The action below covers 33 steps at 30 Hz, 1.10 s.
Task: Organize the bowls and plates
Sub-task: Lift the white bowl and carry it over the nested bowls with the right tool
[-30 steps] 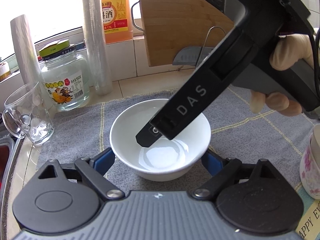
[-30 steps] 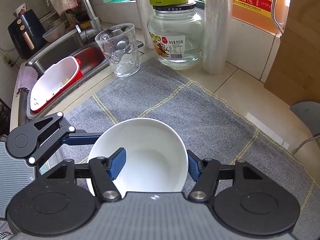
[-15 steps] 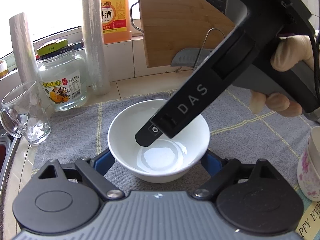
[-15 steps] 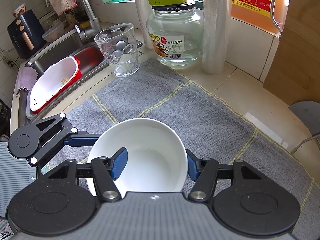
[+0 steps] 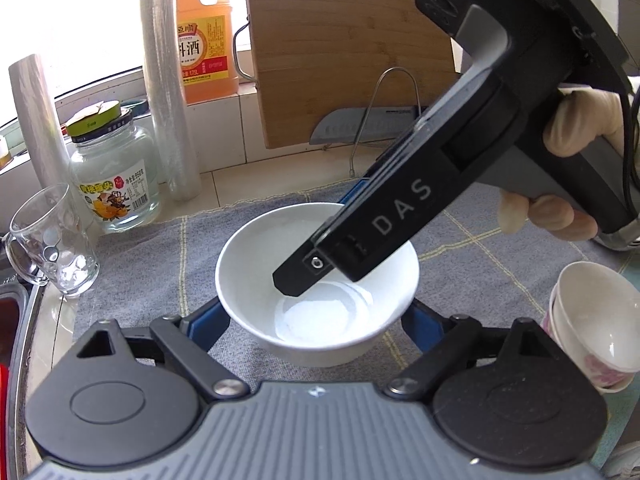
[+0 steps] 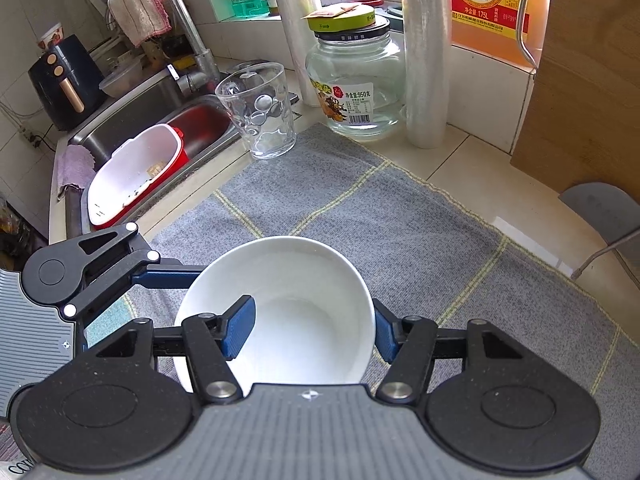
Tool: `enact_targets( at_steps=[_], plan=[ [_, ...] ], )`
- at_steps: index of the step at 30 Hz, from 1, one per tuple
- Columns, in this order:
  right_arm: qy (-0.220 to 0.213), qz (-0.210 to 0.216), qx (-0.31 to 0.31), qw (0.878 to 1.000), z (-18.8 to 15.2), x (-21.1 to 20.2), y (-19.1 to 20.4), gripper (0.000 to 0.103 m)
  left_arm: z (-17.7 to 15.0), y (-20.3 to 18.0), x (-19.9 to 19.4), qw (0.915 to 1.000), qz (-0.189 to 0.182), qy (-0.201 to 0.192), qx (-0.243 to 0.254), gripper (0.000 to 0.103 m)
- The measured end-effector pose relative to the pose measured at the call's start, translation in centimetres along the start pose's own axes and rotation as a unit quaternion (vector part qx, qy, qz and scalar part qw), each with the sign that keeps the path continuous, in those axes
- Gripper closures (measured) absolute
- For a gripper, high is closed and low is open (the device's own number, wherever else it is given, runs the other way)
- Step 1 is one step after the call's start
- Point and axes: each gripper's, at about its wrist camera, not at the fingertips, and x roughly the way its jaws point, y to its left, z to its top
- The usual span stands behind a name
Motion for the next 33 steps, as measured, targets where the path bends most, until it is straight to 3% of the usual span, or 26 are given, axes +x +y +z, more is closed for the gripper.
enact_targets(
  at_steps=[23, 33],
  plan=[
    [-0.041, -0.022, 0.011, 0.999, -8.5, -12.2, 1.6, 0.036, 1.1, -9.4, -6.7, 0.9969, -0.057, -0.011, 0.053, 0.011],
    [-0.048, -0.048, 0.030, 0.997, -12.7, -15.8, 0.8, 0.036, 1.2, -13.6, -6.9, 0.9940, -0.088, -0.012, 0.064, 0.011]
  ],
)
